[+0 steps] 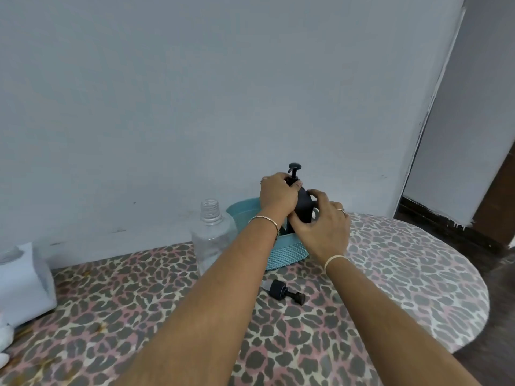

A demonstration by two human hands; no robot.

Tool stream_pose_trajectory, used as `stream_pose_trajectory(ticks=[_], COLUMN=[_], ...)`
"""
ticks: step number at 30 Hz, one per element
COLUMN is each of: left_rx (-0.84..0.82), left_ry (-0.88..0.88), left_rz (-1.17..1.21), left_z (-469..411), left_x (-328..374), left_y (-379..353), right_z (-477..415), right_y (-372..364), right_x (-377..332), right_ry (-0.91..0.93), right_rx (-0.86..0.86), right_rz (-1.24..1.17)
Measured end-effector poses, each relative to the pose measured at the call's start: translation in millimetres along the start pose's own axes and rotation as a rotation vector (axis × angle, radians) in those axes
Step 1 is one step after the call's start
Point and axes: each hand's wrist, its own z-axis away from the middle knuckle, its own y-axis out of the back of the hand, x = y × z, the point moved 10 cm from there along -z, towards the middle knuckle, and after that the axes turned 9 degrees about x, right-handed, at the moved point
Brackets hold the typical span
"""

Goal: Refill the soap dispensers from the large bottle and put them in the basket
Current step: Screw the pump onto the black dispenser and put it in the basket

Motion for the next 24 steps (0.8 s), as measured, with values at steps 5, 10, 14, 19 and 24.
stream_pose_trajectory(ticks=[5,10,14,19,24], left_rx=[-0.028,-0.055,-0.070,-0.099,-0.136], left_ry=[0.065,0.081,0.090,0.106,0.123], left_rz=[-0.005,-0.012,-0.031,-0.033,-0.138], left_z=[4,4,3,8,21], left_x=[-28,-36,-37,-37,-30], left_y=[-14,-21,-21,-20,-12], right_z=[4,4,8,12,20], right_y=[-12,-22,-27,-28,-22], right_x=[14,27,30,28,30], right_ry=[-0.050,-0.207,-0.284,-0.293,-0.421], right_rx=[-0.022,-0.080,-0.102,-0.138,-0.154], right_rz=[0.092,0.019,-0.063,-0.090,-0.141])
